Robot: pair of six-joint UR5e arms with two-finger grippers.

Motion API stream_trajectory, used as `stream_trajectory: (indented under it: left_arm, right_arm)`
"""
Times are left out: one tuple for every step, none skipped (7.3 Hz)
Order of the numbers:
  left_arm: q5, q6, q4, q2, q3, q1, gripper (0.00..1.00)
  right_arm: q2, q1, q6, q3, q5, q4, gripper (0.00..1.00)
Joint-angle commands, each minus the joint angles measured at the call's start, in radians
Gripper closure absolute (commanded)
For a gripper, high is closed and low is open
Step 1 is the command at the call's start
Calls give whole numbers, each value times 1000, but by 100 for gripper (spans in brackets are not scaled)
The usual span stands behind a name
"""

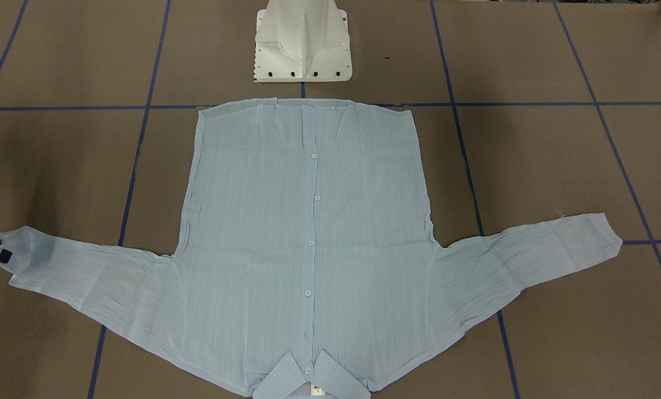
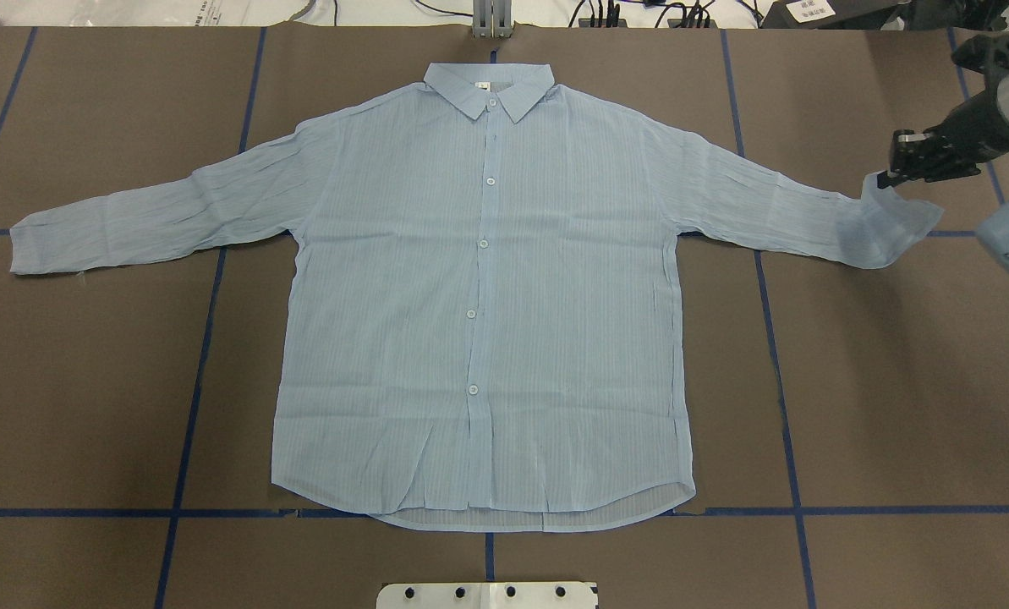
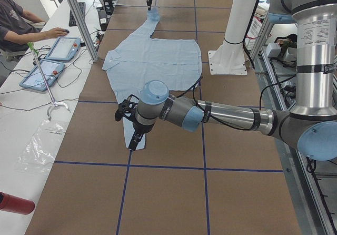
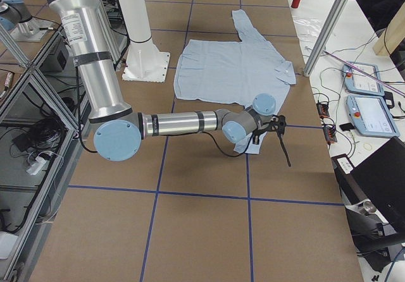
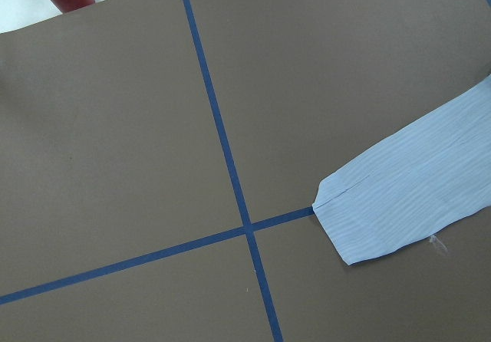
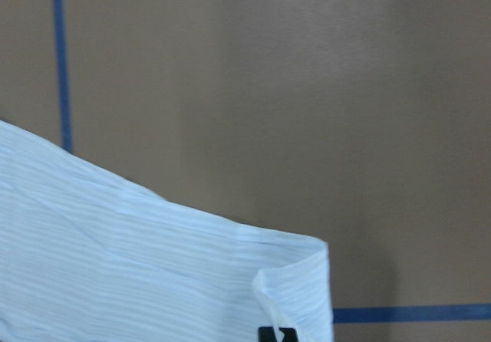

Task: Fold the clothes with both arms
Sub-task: 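Reach the right gripper to the sleeve cuff nearest it and grasp, then carry the cuff with the right gripper across the shirt toward the collar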

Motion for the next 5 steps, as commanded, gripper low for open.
stream_trajectory:
  left_arm:
    - [-1, 0, 0, 0, -3, 1, 0]
    - [0, 0, 0, 2, -9, -1, 0]
    - [0, 0, 2, 2, -17, -2, 0]
    - [0, 0, 2, 6, -25, -1, 0]
    - [-1, -1, 2, 23, -44, -1, 0]
  right_arm:
    - [141, -103, 318, 37, -65, -1, 100]
    - [214, -155, 440, 29, -107, -4, 100]
    - [299, -221, 535, 17, -189, -12, 100]
    - [423, -277, 612, -27, -293, -54, 100]
    - [566, -340, 661, -123, -369, -61, 100]
